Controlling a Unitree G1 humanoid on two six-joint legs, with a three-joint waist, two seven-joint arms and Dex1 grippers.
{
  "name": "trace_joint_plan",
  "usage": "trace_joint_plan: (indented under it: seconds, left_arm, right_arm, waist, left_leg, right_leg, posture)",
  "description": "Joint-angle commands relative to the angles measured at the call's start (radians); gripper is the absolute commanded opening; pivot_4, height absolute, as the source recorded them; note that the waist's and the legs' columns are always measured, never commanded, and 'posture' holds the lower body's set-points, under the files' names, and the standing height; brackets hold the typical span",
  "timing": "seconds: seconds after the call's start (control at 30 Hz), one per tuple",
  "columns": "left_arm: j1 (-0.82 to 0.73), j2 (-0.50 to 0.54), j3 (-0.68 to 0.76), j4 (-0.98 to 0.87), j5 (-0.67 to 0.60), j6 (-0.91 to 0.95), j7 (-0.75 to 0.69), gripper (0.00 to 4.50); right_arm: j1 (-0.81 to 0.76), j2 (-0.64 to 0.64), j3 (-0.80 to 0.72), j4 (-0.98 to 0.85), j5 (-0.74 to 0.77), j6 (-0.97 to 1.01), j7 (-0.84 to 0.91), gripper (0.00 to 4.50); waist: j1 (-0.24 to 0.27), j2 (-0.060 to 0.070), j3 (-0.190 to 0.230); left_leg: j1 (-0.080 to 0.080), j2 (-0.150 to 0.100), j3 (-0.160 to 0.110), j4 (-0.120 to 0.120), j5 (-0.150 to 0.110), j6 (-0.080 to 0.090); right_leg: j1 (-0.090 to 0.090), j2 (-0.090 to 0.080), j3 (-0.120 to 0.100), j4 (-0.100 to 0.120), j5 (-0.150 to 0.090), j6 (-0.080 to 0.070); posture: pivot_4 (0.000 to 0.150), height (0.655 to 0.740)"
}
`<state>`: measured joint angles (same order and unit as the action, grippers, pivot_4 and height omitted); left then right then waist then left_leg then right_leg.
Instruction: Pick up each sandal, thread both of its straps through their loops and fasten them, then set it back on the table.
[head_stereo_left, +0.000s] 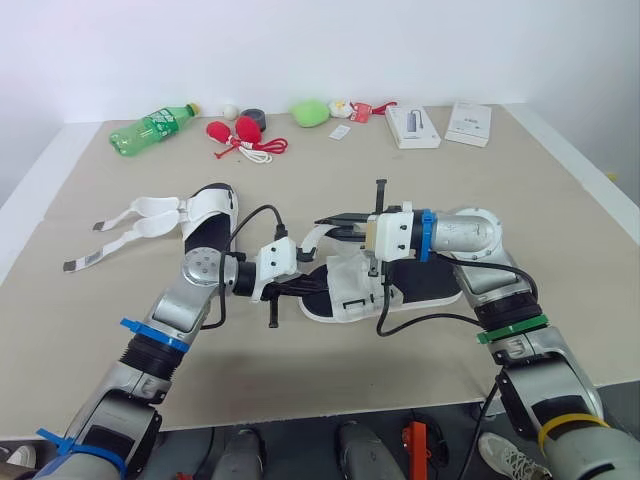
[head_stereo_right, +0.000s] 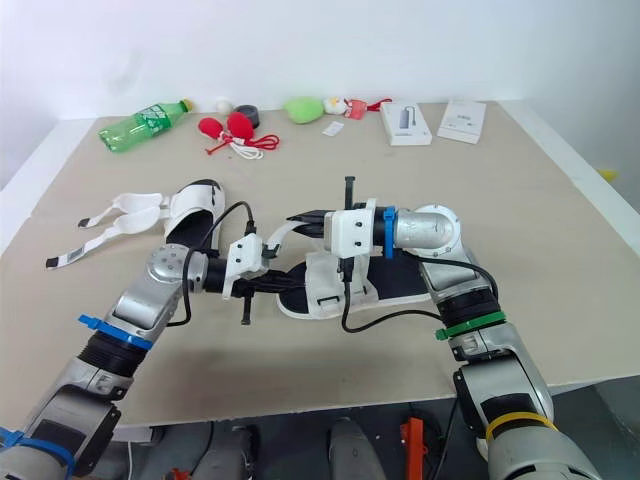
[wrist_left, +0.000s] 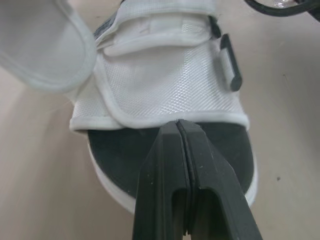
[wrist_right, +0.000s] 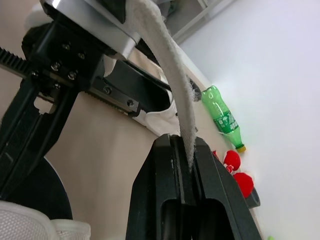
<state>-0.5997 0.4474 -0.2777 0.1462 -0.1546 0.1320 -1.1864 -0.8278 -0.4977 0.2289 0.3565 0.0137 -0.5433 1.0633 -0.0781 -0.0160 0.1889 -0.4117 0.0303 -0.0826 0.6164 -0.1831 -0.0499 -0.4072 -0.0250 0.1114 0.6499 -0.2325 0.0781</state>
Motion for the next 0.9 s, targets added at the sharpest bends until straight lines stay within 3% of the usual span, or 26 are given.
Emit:
trace_joint_plan:
  seconds: [0.03, 0.3, 0.4, 0.57, 0.63, 0.83, 0.9]
  left_arm:
    - [0.018, 0.011, -0.017, 0.002, 0.038, -0.02, 0.019, 0.0]
    - [-0.008, 0.004, -0.016, 0.083, 0.074, -0.043, 0.064, 0.0]
    - [-0.008, -0.002, -0.023, 0.092, 0.077, -0.049, 0.072, 0.0]
    - [-0.005, -0.011, -0.03, 0.09, 0.078, -0.052, 0.078, 0.0]
    - [-0.004, -0.012, -0.03, 0.089, 0.077, -0.053, 0.077, 0.0]
    - [0.003, -0.007, -0.03, 0.087, 0.078, -0.059, 0.076, 0.0]
    - [0.006, -0.006, -0.031, 0.084, 0.077, -0.059, 0.074, 0.0]
  right_arm:
    - [-0.012, -0.009, -0.009, -0.021, 0.014, -0.006, 0.001, 0.1]
    - [0.032, -0.053, 0.01, -0.128, 0.083, -0.074, 0.095, 0.1]
    - [0.056, -0.086, 0.036, -0.156, 0.094, -0.108, 0.159, 0.97]
    - [0.086, -0.117, 0.034, -0.207, 0.122, -0.032, 0.18, 3.37]
    - [0.115, -0.149, 0.019, -0.273, 0.162, 0.107, 0.186, 4.46]
    - [0.214, -0.351, -0.071, -0.568, 0.511, 0.93, 0.152, 4.46]
    - [0.238, -0.403, -0.115, -0.628, 0.623, 1.112, 0.14, 4.46]
  waist:
    - [0.001, 0.0, 0.0]
    - [0.002, 0.0, 0.0]
    - [0.002, 0.0, 0.0]
    - [0.002, 0.0, 0.0]
    - [0.003, 0.0, 0.0]
    - [0.008, 0.0, 0.0]
    - [0.009, 0.0, 0.0]
  left_leg:
    - [0.0, 0.0, 0.0, 0.0, 0.0, 0.0]
    - [0.002, 0.0, 0.0, 0.0, 0.0, 0.0]
    - [0.003, 0.0, 0.0, 0.0, 0.0, 0.0]
    - [0.004, 0.0, 0.0, 0.001, 0.001, 0.0]
    - [0.004, 0.0, 0.0, 0.001, 0.001, 0.0]
    - [0.003, 0.0, 0.0, 0.001, 0.001, 0.0]
    - [0.003, 0.0, 0.0, 0.001, 0.001, 0.0]
  right_leg:
    - [0.0, 0.0, 0.0, 0.0, 0.0, 0.0]
    - [0.002, 0.0, 0.0, 0.001, -0.001, 0.001]
    - [0.002, 0.0, 0.0, 0.001, -0.001, 0.003]
    - [0.004, 0.0, 0.0, 0.001, 0.0, 0.004]
    - [0.004, 0.0, 0.0, 0.001, 0.0, 0.004]
    - [0.003, 0.0, 0.0, 0.001, -0.001, 0.003]
    - [0.003, 0.0, 0.0, 0.001, -0.001, 0.003]
  posture:
    - [0.15, 0.74]
    - [0.15, 0.74]
    - [0.15, 0.74]
    - [0.15, 0.74]
    - [0.15, 0.74]
    - [0.15, 0.74]
    - [0.15, 0.74]
